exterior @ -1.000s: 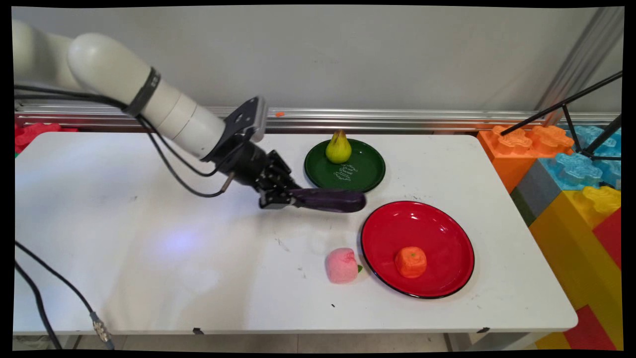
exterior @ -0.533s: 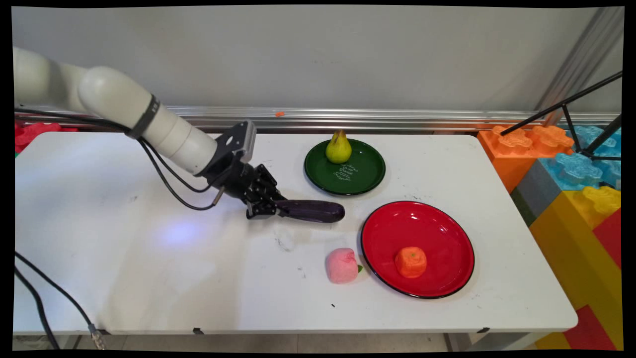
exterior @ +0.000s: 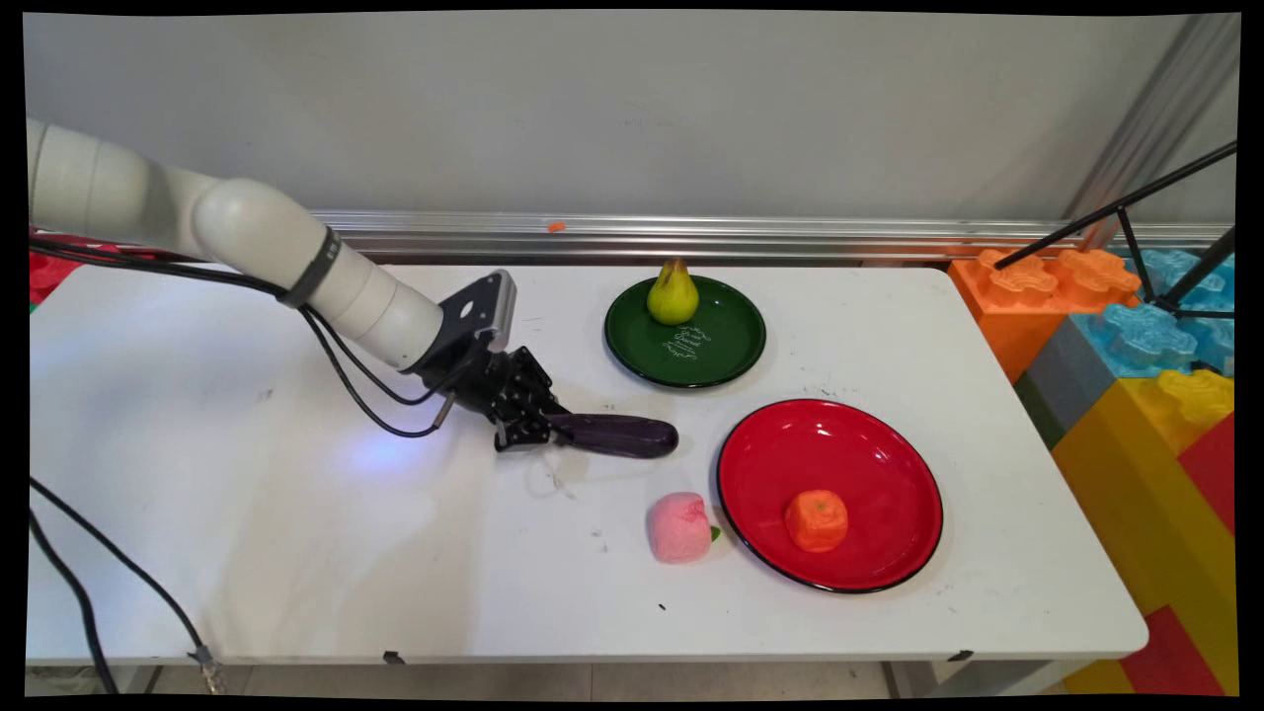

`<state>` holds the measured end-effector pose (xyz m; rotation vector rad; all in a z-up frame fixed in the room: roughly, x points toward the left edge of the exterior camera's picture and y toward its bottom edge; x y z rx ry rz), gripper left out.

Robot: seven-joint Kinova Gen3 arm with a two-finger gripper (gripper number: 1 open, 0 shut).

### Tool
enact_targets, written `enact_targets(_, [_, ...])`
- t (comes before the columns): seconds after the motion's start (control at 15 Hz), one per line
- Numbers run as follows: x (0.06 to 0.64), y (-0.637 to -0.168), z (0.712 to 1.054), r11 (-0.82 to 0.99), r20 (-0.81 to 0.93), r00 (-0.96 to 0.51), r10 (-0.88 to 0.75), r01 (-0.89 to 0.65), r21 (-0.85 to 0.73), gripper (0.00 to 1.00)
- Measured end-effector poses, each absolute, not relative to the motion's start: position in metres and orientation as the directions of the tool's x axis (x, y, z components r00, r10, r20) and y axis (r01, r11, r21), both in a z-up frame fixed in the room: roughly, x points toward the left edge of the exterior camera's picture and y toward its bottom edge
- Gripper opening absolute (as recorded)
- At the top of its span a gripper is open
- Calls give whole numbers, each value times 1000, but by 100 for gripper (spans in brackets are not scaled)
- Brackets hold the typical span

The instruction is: Place the picked object on the table

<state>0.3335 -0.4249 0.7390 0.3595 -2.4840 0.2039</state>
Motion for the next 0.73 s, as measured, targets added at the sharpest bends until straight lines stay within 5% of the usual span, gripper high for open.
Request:
enact_targets(0.2, [334,-425,732,952,598,-776,-201,-297,-66,0])
enact_targets(0.27, [334,-425,732,953,599,-776,-199,-296,-67,100])
enact_targets(0.73, [331,-424,740,955,613,-768,-187,-289,-71,100])
